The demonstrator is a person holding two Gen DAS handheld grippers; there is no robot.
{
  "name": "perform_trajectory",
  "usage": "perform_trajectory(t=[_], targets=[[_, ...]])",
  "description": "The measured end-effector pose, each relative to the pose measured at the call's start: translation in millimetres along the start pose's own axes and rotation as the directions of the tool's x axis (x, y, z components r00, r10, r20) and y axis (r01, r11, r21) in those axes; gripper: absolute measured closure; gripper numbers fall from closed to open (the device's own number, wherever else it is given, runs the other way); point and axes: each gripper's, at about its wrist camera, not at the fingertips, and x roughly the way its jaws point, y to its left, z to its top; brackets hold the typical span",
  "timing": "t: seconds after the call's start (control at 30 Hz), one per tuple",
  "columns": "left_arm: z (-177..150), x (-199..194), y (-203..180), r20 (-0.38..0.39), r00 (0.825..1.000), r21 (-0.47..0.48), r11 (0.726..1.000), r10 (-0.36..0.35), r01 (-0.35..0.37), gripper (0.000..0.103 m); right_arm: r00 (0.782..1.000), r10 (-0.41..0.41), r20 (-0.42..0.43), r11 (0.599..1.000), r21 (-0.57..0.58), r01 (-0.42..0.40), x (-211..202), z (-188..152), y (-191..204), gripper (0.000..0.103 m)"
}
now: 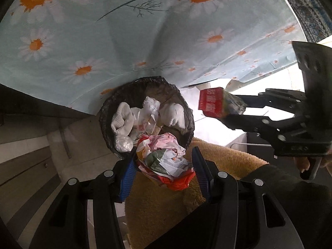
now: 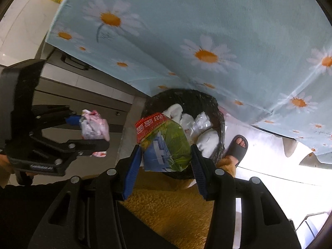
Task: Collect trash
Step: 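Carry the wrapper and snack packet down over the trash bin with both tools, then open both tools to drop the wrapper and packet into the bin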
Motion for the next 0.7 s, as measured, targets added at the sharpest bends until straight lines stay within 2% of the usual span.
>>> perform_trajectory(t=[0.2,0.27,0.3,0.33,0.4,0.7], targets=[[2.5,-2.9,1.5,0.012,1.000,-0.012,1.000,0.012,-0.012,0.052,1.000,0.013,0.014,1.000,0.009,-0.013,-3.8,4.5,-0.6,0.054],[4.3,-4.0,2.1,0.018,0.999,-0.021,0.999,0.029,-0.029,0.045,1.000,0.016,0.019,1.000,0.008,-0.016,-7.0,5.7,0.3,0.054],[5.2,-3.8,2.1,0.020,0.999,-0.024,0.999,0.041,-0.041,0.035,1.000,0.019,0.017,1.000,0.009,-0.020,-7.7,6.3,0.2,0.053],[5.9,-3.2,1.4,0.021,0.999,-0.024,0.999,0.047,-0.046,0.032,1.000,0.022,0.015,1.000,0.011,-0.023,-8.2,7.0,0.1,0.052],[7.5,-5.7,0.4,0.026,0.998,-0.024,0.999,0.049,-0.048,0.032,1.000,0.025,0.019,1.000,0.019,-0.025,-9.8,8.3,-1.2,0.046],[8.1,-11.9,5.0,0.034,0.998,-0.044,0.997,0.059,-0.057,0.032,0.998,0.044,0.032,0.999,0.028,-0.045,-18.2,11.7,-0.4,0.045]])
